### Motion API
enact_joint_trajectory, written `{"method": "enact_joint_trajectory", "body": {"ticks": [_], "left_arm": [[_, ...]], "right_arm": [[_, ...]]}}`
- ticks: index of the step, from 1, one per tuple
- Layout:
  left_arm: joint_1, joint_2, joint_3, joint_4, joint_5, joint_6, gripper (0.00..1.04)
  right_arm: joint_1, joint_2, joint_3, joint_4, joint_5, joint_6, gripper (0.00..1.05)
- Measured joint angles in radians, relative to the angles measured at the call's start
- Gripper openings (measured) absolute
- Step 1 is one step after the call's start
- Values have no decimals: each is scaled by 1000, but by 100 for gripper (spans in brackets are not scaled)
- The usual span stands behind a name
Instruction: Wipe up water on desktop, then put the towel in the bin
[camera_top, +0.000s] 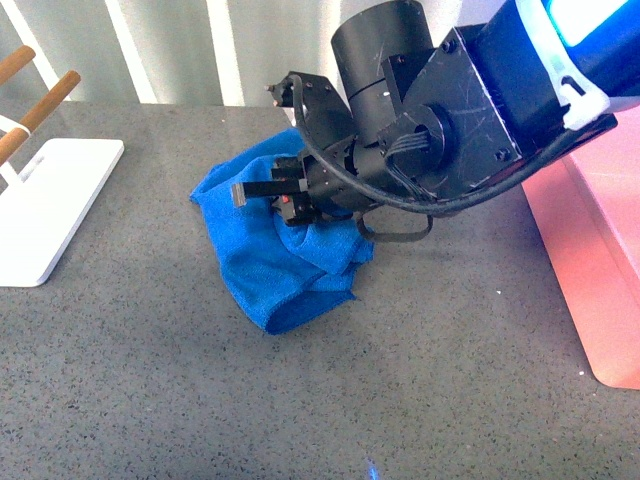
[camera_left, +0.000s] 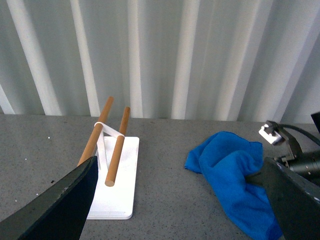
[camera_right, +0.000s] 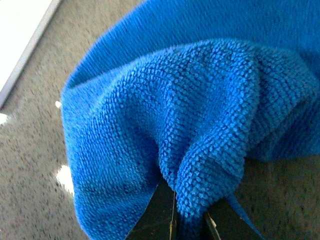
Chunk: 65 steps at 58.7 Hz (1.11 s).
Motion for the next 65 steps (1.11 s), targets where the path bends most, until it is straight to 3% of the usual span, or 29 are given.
{"method": "enact_joint_trajectory", "body": {"ticks": [15,28,42,57,65], "left_arm": [[0,0,0,0,0,0,98],[0,0,0,0,0,0,98],[0,0,0,0,0,0,98],[0,0,0,0,0,0,98],[0,0,0,0,0,0,98]], "right_arm": [[-14,-131,-198,-149,60,-143,3],[-137,-207,-282,-199,106,-319,3],[-240,-227,-254,-229,150,-428,3],[-251,-227,-140,-208,233,-483,3],[-261,-247,-30,-296,279,-514,3]]}}
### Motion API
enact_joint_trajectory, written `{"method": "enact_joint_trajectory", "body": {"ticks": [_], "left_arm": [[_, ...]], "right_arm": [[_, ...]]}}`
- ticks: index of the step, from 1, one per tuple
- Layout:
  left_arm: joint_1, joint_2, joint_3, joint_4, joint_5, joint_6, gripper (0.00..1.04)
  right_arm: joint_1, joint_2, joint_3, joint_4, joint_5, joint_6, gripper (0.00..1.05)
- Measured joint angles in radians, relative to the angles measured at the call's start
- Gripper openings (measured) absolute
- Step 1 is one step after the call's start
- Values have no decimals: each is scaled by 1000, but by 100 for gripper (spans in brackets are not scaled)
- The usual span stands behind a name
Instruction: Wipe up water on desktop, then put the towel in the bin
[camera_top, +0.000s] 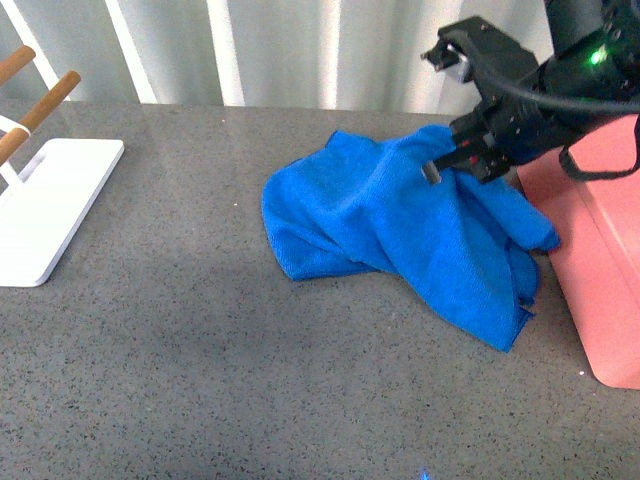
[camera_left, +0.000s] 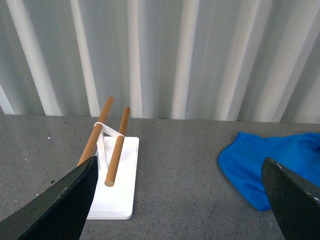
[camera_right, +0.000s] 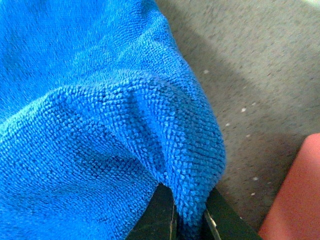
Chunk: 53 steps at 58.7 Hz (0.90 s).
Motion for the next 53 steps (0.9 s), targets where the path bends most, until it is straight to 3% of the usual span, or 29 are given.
{"method": "enact_joint_trajectory", "body": {"ticks": [23,34,53], "left_arm": [[0,0,0,0,0,0,98],[0,0,0,0,0,0,98],[0,0,0,0,0,0,98]], "right_arm": [[-85,-190,315,-217,26,-24,3],[-187,-263,475,-330,-10,-19,3],[-401,-371,537,-424,-118,-55,3]]}}
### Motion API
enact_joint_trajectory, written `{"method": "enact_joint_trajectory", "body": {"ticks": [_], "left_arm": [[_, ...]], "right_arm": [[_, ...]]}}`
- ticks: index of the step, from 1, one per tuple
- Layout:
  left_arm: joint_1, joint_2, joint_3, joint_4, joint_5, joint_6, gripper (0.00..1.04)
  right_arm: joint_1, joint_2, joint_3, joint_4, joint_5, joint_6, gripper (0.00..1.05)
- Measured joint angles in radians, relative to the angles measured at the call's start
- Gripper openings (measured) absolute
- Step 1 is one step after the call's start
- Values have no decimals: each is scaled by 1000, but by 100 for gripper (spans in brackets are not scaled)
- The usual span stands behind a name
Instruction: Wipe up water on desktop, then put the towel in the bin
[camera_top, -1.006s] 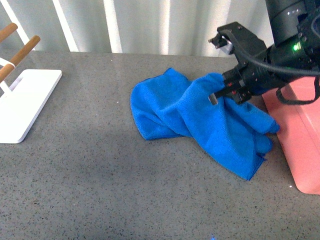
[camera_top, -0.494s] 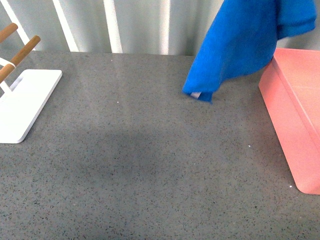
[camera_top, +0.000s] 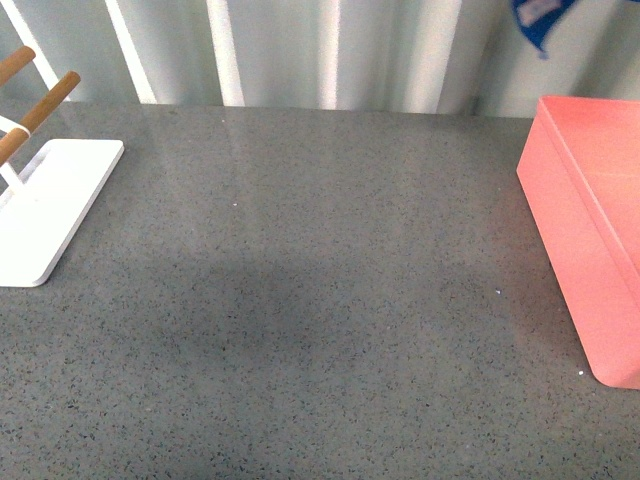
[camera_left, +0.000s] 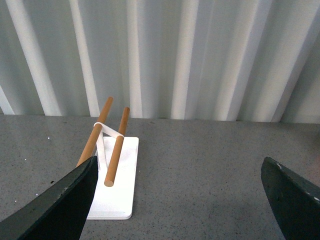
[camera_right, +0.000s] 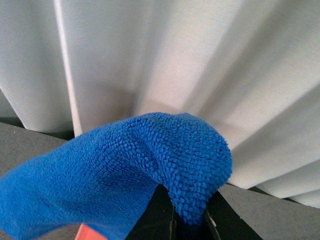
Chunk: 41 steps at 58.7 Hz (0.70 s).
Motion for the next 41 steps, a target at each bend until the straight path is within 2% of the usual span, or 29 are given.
{"method": "enact_joint_trajectory", "body": {"ticks": [9,16,31,41], "left_arm": [[0,0,0,0,0,0,98],[0,0,0,0,0,0,98],[0,0,0,0,0,0,98],[0,0,0,0,0,0,98]], "right_arm": [[-90,-42,-35,-6,-60,-21,3],[-150,-92,-172,34,-94,-34,3],[-160,-103,-380,80,-111,-40,3],[-134,-91,-435,108,-62,-20,3]]}}
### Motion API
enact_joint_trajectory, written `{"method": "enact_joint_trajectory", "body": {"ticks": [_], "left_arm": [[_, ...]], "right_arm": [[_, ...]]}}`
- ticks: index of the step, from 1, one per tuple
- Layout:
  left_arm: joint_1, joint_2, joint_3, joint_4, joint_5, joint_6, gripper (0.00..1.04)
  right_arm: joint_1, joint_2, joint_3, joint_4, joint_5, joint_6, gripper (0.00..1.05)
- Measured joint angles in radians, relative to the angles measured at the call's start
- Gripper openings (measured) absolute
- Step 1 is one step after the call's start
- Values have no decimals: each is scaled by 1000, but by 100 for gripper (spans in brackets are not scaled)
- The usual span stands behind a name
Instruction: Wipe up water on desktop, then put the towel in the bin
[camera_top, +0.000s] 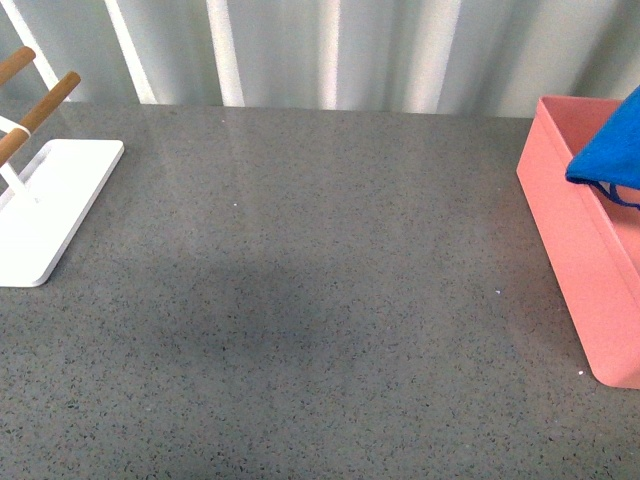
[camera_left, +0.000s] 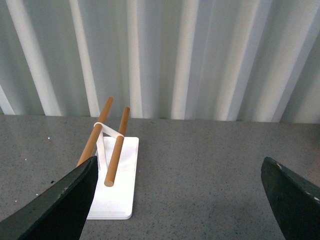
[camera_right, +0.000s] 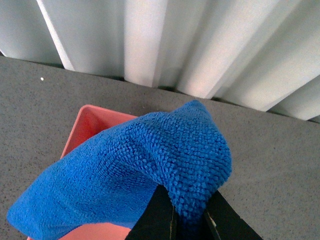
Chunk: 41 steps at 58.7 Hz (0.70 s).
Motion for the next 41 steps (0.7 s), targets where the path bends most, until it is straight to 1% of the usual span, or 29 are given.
{"method": "enact_joint_trajectory", "body": {"ticks": [23,34,38,41], "left_arm": [[0,0,0,0,0,0,98],[0,0,0,0,0,0,98],[0,0,0,0,0,0,98],[0,0,0,0,0,0,98]], "right_arm": [[90,158,-49,-24,139,158,3],[87,199,-73,-51,170,220,3],[80,206,-95,-52,197,227,3],[75,210,-107,-57,199,232,3]]}}
